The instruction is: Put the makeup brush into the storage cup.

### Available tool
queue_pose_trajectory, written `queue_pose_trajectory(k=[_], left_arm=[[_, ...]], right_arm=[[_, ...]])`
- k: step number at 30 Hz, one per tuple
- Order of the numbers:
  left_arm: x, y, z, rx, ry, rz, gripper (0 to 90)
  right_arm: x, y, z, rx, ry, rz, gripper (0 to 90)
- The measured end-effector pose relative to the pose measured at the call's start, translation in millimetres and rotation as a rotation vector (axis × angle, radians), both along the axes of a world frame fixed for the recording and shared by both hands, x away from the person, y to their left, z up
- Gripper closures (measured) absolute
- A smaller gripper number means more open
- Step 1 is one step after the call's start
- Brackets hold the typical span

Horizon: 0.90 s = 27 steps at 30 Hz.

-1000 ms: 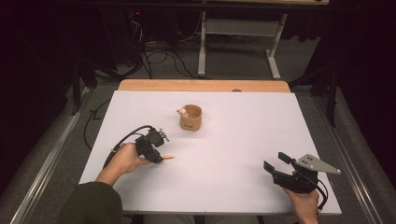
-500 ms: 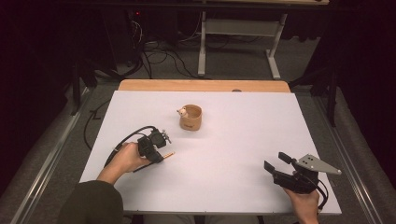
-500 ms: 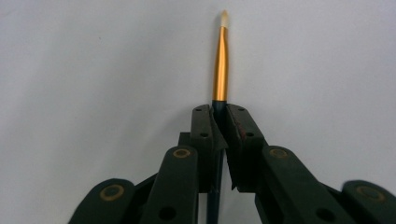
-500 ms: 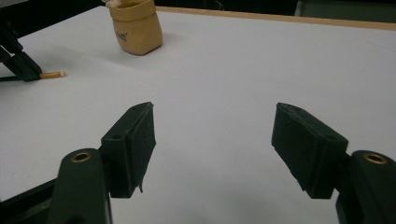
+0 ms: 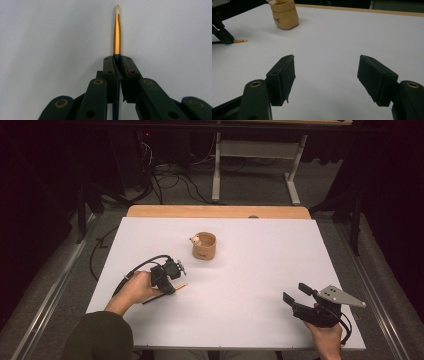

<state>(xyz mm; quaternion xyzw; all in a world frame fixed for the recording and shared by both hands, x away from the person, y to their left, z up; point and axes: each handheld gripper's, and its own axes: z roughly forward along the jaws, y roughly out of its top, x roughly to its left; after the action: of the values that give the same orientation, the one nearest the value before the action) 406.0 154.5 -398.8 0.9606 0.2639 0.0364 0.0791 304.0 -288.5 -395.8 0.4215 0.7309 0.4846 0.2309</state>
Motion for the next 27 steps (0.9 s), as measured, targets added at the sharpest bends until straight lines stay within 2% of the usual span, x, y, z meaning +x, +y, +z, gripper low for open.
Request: queue_pose_trajectory(k=[11, 18, 21, 27], left_arm=[[-1.9, 0.2, 0.9, 0.001, -0.010, -0.020, 83.1], [-4.8, 1.2, 6.3, -0.020, -0.033, -0.020, 83.1], [-5.5, 3.7, 10.4, -0.034, -0.049, -0.011, 83.1], [-7.0, 8.8, 19.0, -0.088, -0.077, 0.002, 83.1]], right_arm=[[0.6, 0.1, -0.5, 0.001, 0.005, -0.002, 32.4], [0.7, 0.1, -0.8, 0.001, 0.005, -0.001, 32.8], [1.0, 0.0, -1.0, 0.003, 0.009, -0.006, 32.8], [0.7, -0.2, -0.8, 0.002, 0.006, -0.005, 32.7]])
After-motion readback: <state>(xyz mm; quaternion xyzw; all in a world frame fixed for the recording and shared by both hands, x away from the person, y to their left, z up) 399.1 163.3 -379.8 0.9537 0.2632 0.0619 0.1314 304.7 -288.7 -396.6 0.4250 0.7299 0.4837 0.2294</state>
